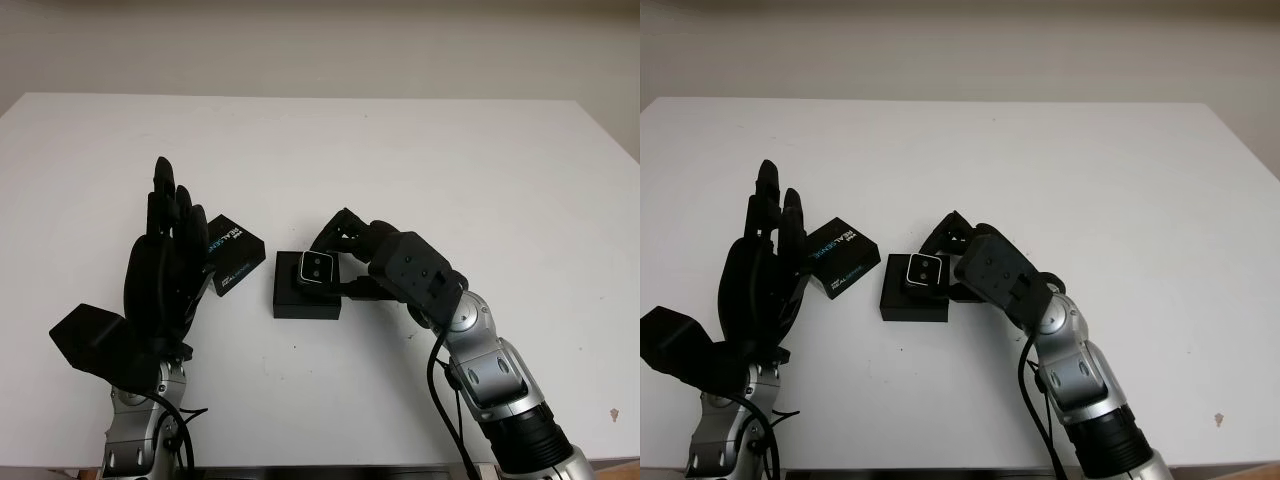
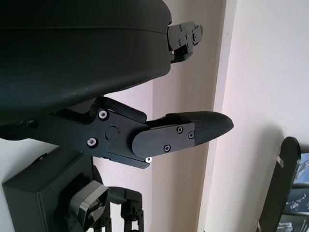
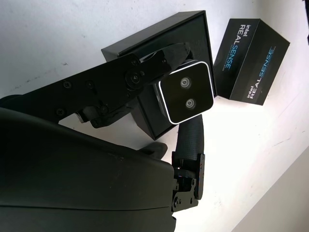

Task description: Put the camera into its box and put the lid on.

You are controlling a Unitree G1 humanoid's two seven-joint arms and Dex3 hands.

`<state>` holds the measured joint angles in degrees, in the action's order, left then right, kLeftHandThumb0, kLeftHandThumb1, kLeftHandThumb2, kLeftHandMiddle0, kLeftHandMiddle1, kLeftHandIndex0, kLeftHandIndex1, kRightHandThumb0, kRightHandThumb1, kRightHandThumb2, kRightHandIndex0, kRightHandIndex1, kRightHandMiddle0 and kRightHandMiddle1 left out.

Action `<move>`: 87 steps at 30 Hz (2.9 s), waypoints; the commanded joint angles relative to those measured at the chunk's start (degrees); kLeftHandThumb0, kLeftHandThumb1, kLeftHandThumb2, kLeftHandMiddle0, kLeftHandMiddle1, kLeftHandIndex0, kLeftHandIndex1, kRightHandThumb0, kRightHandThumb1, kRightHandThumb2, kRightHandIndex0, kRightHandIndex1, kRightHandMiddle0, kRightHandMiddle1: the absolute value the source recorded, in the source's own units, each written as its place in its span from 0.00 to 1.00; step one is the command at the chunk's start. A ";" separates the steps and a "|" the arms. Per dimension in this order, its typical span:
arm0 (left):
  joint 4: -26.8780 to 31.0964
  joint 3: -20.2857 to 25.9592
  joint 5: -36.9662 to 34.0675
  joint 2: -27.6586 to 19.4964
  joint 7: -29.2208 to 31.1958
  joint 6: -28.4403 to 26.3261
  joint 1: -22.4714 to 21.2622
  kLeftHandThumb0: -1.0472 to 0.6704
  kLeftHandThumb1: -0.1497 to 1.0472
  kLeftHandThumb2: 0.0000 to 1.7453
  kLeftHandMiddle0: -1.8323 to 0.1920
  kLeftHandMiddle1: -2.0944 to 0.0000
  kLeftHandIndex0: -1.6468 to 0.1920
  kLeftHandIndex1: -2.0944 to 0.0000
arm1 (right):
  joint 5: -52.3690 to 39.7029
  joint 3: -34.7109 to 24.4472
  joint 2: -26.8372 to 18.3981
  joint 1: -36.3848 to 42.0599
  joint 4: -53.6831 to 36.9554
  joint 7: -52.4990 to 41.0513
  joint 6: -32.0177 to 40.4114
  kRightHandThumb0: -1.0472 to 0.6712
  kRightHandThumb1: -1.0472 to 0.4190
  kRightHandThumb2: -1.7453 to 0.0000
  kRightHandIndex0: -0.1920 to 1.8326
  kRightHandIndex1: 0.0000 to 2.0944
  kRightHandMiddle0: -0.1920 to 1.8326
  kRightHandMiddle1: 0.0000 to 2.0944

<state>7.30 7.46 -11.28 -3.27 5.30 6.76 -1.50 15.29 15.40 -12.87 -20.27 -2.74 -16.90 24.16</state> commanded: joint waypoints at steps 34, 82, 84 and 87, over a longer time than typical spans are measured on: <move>0.62 -0.46 0.40 0.35 -0.81 -0.27 -0.16 0.23 1.00 0.31 0.97 0.97 0.98 0.97 | 0.09 0.94 0.39 -0.27 2.69 -2.82 -3.11 0.41 0.00 0.95 0.13 0.29 0.16 1.00; 0.99 -0.44 0.74 -0.01 -0.76 -0.78 0.14 0.23 1.00 0.31 0.98 0.98 0.98 0.98 | 0.01 0.96 1.81 -0.79 8.68 0.14 -8.04 0.42 0.00 0.94 0.06 0.42 0.16 1.00; 1.02 -0.40 0.51 0.08 -0.74 -0.89 0.11 0.23 1.00 0.31 0.98 0.97 0.98 0.98 | 0.01 0.82 1.89 -0.81 9.23 0.29 -8.51 0.42 0.00 0.94 0.06 0.41 0.16 1.00; 0.97 -0.42 0.49 0.08 -0.66 -0.80 0.04 0.23 1.00 0.31 0.98 0.97 0.98 0.97 | -0.07 0.75 1.94 -0.82 9.69 0.33 -9.24 0.42 0.00 0.94 0.06 0.41 0.16 1.00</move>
<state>7.38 7.10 -11.11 -3.09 4.55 6.01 -1.50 14.95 15.73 -10.89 -21.39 5.58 -16.62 14.97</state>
